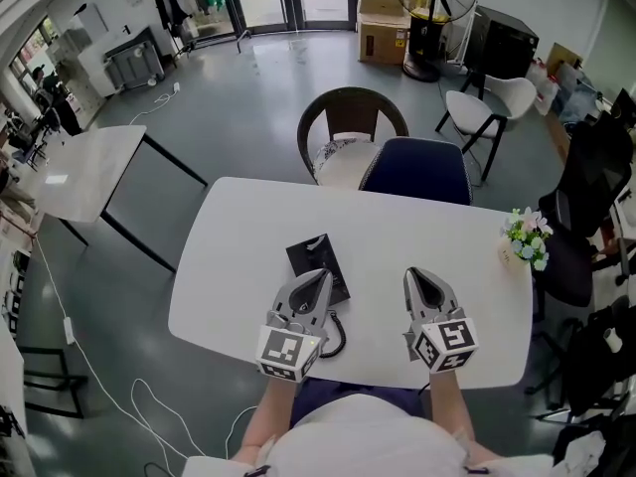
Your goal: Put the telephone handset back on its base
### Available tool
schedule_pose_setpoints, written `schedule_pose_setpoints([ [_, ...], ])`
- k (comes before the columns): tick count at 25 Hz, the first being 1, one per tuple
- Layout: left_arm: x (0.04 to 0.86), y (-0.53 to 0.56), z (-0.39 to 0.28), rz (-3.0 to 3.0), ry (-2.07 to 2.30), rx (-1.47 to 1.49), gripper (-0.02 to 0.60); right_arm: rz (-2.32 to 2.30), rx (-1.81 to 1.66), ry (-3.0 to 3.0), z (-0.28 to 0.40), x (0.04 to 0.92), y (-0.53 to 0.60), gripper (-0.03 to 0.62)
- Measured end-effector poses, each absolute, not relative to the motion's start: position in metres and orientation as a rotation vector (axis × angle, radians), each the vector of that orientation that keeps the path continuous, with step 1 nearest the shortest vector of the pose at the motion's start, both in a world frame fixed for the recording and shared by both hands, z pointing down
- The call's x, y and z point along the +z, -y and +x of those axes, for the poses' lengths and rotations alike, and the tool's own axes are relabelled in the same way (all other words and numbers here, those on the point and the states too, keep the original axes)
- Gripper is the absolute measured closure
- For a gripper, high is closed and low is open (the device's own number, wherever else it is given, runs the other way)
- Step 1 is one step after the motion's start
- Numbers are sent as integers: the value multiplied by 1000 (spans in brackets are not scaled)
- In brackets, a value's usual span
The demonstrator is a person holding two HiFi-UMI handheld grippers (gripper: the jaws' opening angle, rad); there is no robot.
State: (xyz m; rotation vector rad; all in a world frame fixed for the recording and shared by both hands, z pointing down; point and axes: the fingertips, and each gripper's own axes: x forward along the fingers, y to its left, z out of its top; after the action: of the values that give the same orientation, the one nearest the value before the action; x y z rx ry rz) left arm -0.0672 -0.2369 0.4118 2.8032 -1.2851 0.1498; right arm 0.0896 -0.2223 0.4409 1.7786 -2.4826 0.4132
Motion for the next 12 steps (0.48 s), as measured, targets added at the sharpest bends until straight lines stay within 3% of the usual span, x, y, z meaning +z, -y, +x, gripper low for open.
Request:
schedule_pose_setpoints([
  [12, 432, 237, -68, 2746, 1282, 204, 567, 1823, 372, 2392, 102, 443, 214, 560],
])
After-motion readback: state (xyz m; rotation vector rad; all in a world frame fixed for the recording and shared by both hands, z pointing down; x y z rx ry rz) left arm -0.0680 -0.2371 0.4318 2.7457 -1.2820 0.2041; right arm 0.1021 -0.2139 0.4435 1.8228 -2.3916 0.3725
